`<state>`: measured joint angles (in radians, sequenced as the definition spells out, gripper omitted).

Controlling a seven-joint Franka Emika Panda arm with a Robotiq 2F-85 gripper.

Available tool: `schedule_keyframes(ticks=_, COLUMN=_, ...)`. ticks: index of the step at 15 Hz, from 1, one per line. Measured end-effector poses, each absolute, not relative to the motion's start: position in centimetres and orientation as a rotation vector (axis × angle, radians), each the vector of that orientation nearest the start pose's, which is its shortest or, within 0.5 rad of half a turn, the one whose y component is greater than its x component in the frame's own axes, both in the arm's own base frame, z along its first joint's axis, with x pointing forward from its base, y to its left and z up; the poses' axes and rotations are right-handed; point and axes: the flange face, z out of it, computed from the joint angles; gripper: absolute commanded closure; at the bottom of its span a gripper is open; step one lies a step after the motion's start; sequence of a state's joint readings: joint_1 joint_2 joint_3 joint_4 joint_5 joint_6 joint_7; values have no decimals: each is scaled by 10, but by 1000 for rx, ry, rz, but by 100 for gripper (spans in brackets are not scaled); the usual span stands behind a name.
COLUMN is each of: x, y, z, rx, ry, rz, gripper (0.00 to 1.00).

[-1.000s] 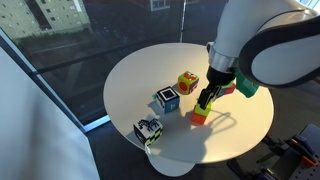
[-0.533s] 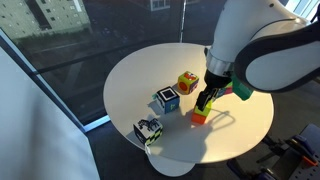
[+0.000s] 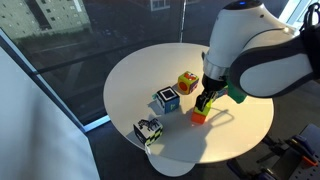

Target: Pick up the lime green block and stack it on both the gray block and the blue block

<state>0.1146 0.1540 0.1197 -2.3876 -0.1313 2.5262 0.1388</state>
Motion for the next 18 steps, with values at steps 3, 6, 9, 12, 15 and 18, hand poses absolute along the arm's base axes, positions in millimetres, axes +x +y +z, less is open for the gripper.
schedule_keyframes(ticks=3, x=490, y=120, z=257, rx=-3194, ry=-284, rz=-11, gripper=66)
schedule_keyframes(ticks=6, x=491, y=120, z=259, rx=-3198, ry=-242, rz=-19, gripper=69)
schedule_keyframes(ticks=9, x=493, y=120, z=265, rx=-3203, ry=-205, rz=-17, gripper=69)
schedule_keyframes(ticks=12, x=493, y=119, z=276, rx=-3212, ry=-157, rz=-17, gripper=69)
schedule_keyframes(ticks=15, x=495, y=113, z=287, rx=-3221, ry=-91, rz=-21, gripper=69)
schedule_keyframes(ticks=18, x=497, y=105, z=293, rx=-3232, ry=-17, rz=-27, gripper=69)
